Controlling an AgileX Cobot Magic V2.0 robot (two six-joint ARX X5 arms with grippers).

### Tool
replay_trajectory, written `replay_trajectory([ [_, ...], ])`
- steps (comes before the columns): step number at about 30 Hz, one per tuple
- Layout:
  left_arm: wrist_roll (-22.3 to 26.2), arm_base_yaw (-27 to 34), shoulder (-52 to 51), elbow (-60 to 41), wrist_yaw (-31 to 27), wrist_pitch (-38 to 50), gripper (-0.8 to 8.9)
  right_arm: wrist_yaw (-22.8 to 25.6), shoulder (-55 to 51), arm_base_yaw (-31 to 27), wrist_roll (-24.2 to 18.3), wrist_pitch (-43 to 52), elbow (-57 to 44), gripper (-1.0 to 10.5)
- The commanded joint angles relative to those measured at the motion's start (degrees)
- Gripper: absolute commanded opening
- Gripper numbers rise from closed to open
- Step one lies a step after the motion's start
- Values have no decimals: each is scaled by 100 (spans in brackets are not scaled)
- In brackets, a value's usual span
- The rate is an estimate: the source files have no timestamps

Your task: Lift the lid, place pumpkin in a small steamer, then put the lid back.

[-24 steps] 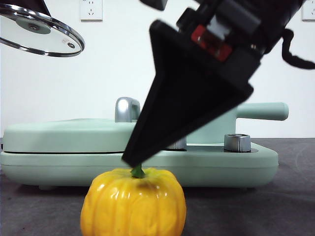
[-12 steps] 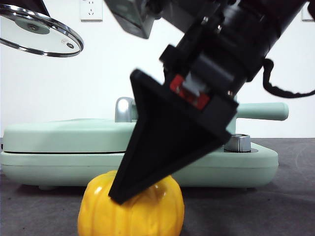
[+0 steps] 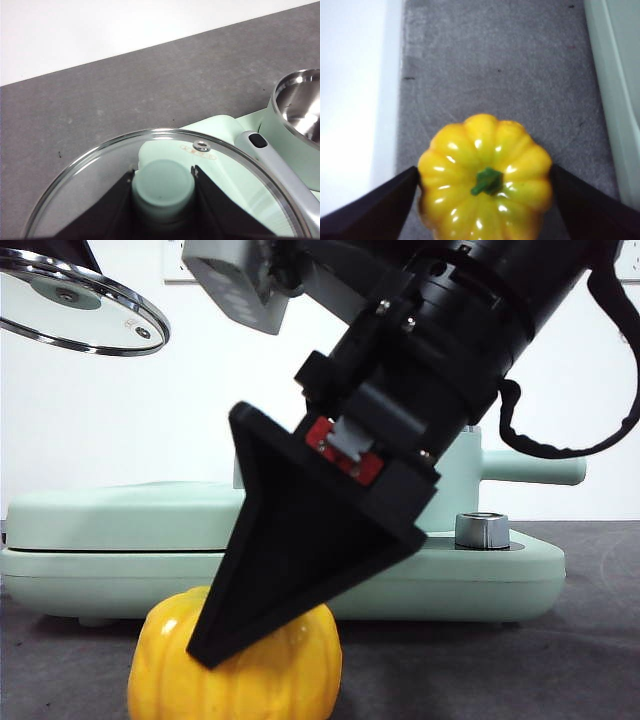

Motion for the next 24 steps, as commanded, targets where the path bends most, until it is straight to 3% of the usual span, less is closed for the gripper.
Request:
replay_trajectory([
  [1, 17, -9, -9, 72, -13, 157, 11, 55, 238, 79, -52, -149, -35, 467],
  [7, 17, -9, -9, 72, -13, 160, 11, 46, 240, 107, 57, -149, -35, 419],
  [17, 17, -9, -9, 72, -13, 160, 11, 52, -431, 92, 1119, -774, 55, 377],
  [24, 20, -9, -9, 72, -13, 160, 11, 503, -1281, 20, 2140, -1784, 339, 377],
])
